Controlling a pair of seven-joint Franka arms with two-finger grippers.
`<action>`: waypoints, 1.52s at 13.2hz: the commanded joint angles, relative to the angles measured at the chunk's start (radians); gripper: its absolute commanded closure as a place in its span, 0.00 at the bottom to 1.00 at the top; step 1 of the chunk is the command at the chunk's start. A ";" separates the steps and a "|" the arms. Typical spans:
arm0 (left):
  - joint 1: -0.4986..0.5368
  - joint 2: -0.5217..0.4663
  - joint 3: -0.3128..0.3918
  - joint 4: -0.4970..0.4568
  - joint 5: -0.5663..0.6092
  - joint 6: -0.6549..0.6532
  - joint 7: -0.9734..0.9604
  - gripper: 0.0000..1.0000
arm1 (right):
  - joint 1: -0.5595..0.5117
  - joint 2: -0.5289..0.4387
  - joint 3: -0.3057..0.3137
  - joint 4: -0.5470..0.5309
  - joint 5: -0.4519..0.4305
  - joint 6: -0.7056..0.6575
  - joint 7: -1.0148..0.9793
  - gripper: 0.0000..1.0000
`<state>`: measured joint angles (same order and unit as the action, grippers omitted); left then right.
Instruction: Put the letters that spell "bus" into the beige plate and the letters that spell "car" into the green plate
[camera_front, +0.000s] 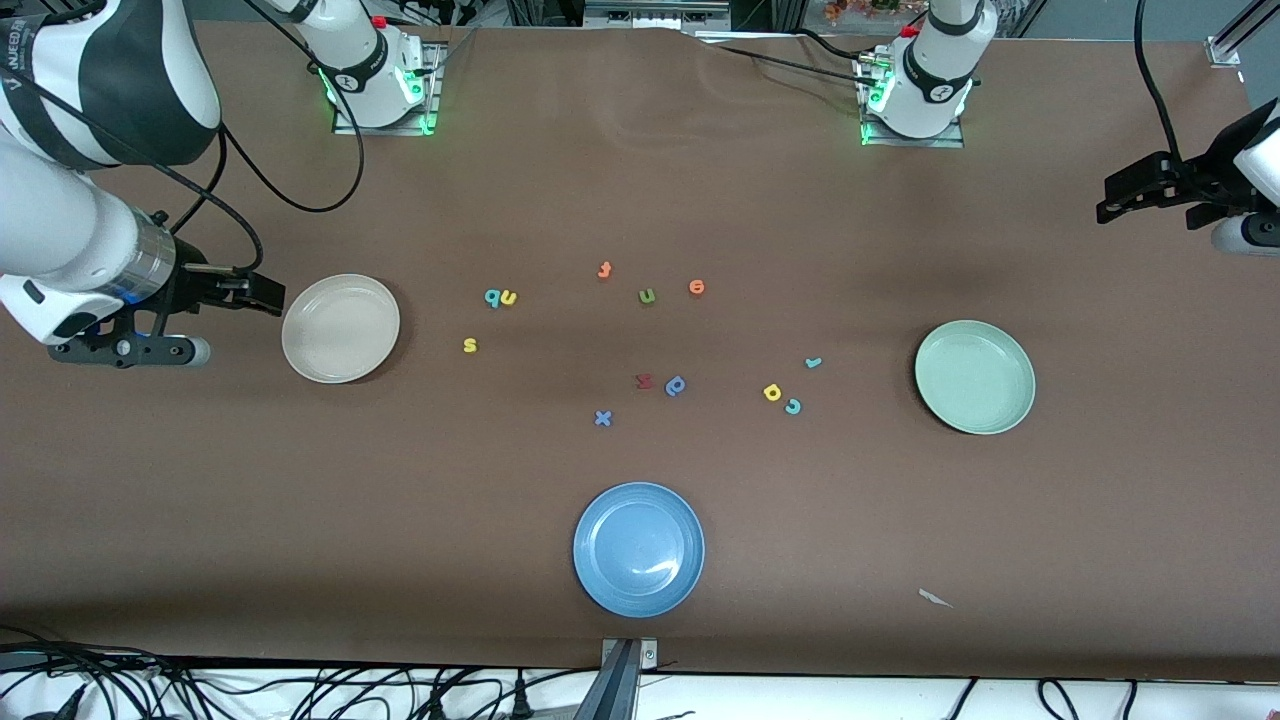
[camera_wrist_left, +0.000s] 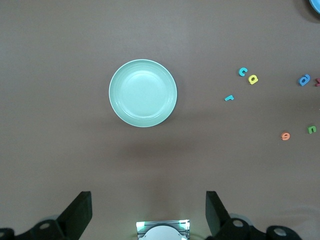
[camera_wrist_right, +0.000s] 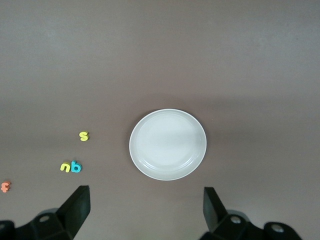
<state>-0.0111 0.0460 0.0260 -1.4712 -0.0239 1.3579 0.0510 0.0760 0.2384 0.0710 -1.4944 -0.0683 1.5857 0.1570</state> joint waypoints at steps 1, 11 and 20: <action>0.003 0.012 0.003 0.032 -0.033 -0.023 0.003 0.00 | 0.001 -0.011 0.003 0.002 0.008 -0.007 0.013 0.00; 0.006 0.012 0.005 0.028 -0.031 -0.023 0.009 0.00 | 0.001 -0.011 0.003 0.003 0.007 -0.006 0.013 0.00; 0.006 0.012 0.005 0.026 -0.031 -0.023 0.009 0.00 | 0.109 -0.004 0.032 -0.006 -0.004 0.002 0.120 0.00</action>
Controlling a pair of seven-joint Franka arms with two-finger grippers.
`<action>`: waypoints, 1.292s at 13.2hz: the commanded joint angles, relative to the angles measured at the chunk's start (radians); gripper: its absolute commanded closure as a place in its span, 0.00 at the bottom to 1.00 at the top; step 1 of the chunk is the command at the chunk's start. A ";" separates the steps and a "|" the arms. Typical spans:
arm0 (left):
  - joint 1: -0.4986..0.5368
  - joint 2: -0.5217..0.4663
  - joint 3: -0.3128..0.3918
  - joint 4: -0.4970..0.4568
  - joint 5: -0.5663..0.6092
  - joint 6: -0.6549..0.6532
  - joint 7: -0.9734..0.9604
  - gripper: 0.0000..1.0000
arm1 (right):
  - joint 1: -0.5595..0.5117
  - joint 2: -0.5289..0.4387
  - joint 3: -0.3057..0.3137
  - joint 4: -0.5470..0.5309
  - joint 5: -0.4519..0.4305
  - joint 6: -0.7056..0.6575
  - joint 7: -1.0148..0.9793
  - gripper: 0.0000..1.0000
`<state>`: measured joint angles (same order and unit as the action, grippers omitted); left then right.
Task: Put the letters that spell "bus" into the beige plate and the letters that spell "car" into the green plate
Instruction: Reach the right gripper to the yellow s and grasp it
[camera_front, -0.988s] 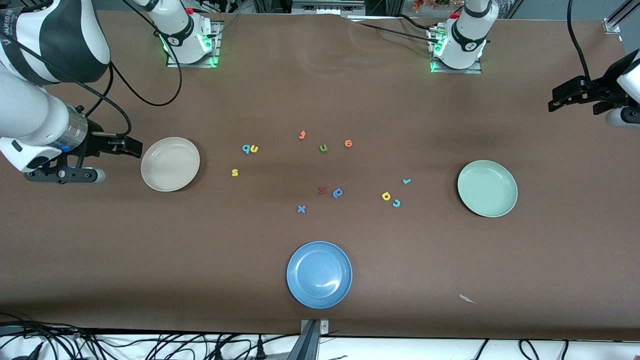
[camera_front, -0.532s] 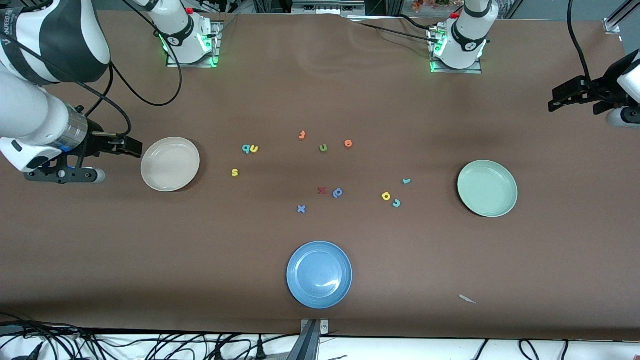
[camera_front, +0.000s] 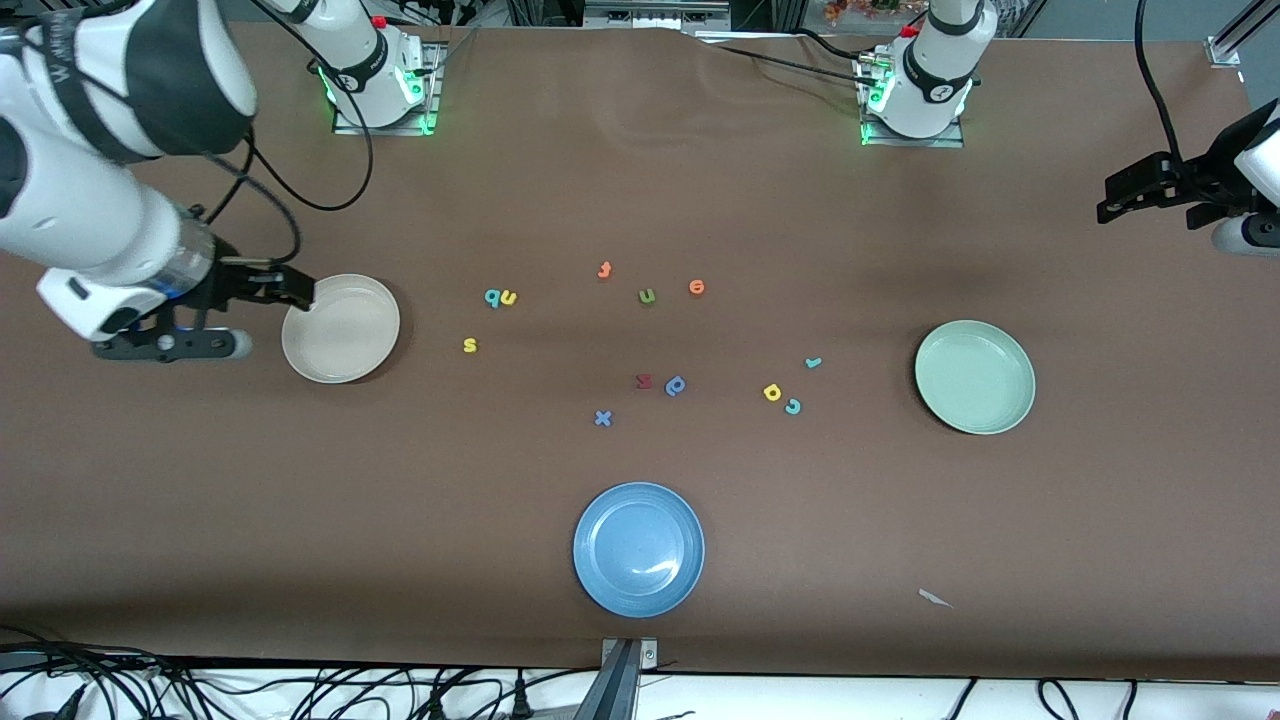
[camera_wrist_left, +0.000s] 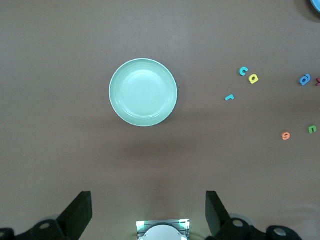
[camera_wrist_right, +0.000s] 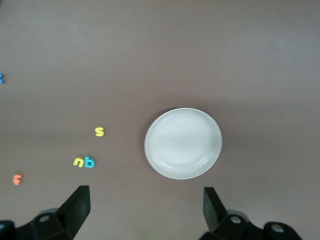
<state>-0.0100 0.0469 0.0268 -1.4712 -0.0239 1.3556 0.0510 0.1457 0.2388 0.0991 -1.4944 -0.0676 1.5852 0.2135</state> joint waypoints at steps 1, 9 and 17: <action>0.007 0.011 0.004 0.028 -0.031 -0.021 0.009 0.00 | 0.063 0.011 0.005 -0.007 -0.003 0.005 0.093 0.00; 0.007 0.011 0.004 0.026 -0.031 -0.021 0.009 0.00 | 0.126 0.103 0.005 -0.222 0.005 0.310 0.174 0.01; 0.004 0.011 0.004 0.034 -0.031 -0.021 0.009 0.00 | 0.166 0.212 0.007 -0.442 0.002 0.631 0.210 0.01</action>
<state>-0.0089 0.0477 0.0270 -1.4707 -0.0239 1.3548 0.0511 0.3104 0.4645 0.1048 -1.8382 -0.0675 2.1039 0.4123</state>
